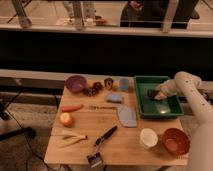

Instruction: Wipe tray with eraser

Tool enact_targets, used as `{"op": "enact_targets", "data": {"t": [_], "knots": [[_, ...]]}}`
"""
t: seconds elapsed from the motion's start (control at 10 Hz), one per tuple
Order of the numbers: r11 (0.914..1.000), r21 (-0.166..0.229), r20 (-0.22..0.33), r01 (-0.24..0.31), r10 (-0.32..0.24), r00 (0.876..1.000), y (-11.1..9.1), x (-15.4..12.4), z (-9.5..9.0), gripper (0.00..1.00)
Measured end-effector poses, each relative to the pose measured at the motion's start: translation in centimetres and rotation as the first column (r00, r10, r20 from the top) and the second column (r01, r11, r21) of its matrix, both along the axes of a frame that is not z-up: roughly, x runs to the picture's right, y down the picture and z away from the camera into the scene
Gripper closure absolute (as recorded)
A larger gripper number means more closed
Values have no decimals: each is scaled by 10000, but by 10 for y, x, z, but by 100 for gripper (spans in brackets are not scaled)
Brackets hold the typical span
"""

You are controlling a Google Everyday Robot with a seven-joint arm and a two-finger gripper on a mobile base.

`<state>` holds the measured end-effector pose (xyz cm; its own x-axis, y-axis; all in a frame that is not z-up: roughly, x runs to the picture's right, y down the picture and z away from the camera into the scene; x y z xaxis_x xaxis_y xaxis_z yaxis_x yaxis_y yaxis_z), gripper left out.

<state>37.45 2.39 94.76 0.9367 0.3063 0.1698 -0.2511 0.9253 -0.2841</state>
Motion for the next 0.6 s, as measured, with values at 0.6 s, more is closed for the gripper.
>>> {"op": "enact_targets", "data": {"t": [0.6], "knots": [[9994, 333, 379, 58, -71, 9993, -1, -13, -13, 100]]}}
